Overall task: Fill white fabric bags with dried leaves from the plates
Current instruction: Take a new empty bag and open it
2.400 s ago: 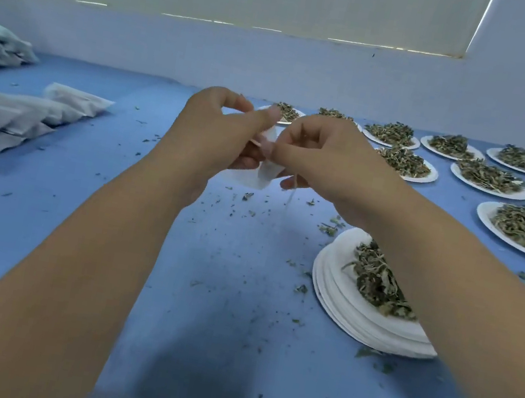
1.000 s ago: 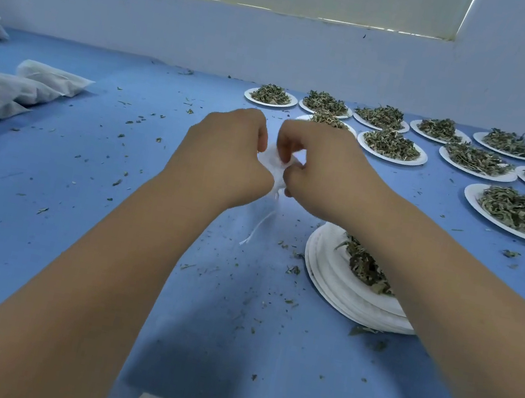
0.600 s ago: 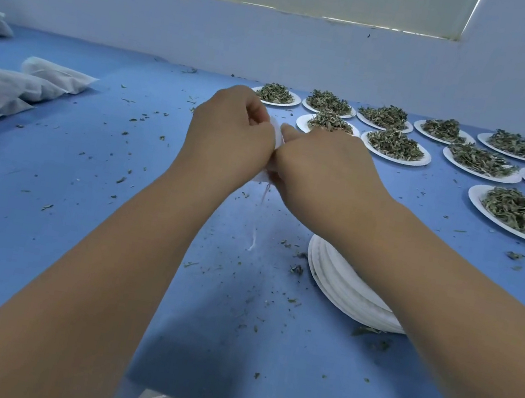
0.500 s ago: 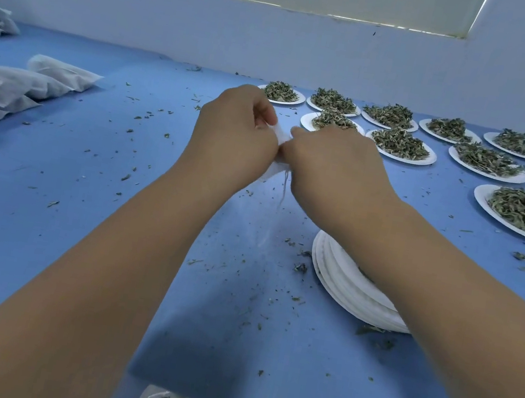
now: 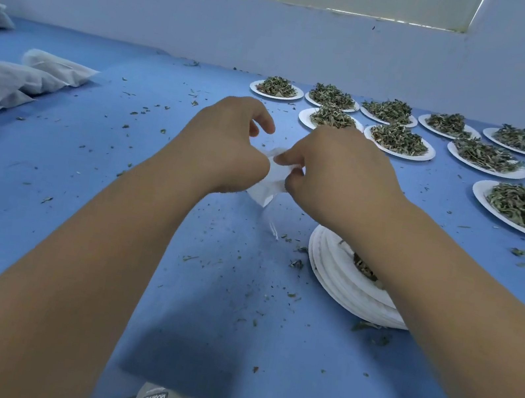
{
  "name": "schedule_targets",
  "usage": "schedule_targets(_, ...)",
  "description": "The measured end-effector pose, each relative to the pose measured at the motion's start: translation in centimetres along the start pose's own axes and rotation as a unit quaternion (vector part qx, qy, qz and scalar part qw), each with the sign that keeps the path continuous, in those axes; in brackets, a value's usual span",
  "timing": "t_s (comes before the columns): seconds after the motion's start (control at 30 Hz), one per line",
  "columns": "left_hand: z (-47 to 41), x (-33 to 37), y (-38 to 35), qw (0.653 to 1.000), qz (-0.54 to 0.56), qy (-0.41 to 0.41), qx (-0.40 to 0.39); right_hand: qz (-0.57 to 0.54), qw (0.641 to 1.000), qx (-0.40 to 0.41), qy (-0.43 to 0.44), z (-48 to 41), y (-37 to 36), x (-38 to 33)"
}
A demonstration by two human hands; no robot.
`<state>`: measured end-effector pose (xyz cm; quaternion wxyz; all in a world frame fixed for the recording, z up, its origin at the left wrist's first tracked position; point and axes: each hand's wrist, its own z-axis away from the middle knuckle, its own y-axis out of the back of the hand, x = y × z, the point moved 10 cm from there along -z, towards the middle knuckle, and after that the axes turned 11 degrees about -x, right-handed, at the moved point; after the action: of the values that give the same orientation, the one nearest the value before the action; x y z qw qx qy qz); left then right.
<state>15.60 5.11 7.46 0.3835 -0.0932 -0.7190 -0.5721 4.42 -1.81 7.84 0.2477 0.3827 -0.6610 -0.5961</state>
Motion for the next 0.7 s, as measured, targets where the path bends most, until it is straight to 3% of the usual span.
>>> schedule_targets(0.1,1.2,2.2,0.3,0.995,-0.021,-0.087,0.042,-0.08,0.996,-0.034,0.026,-0.3,-0.2,-0.4)
schedule_targets(0.2,3.1,4.4,-1.4,0.976,0.096,-0.195,-0.031,-0.067,0.996,-0.032,0.05,-0.7,1.0,-1.6)
schedule_targets(0.27,3.7,4.8,-2.4,0.966,0.103,-0.226,-0.072,-0.099,0.992,-0.032,0.067,-1.0,2.1,-2.3)
schedule_targets(0.33,3.5,4.5,-2.6,0.969,0.07,-0.227,-0.066,-0.123,0.987,-0.058,0.086,-1.1,2.7,-3.1)
schedule_targets(0.5,2.1,3.0,-2.0,0.955,0.156,-0.249,0.039,-0.135,0.979,-0.105,0.112,-1.0,2.7,-4.8)
schedule_targets(0.7,1.3,-0.4,-2.6,0.972,0.119,-0.187,0.073,-0.296,0.946,-0.09,0.096,-0.6,2.8,-1.9)
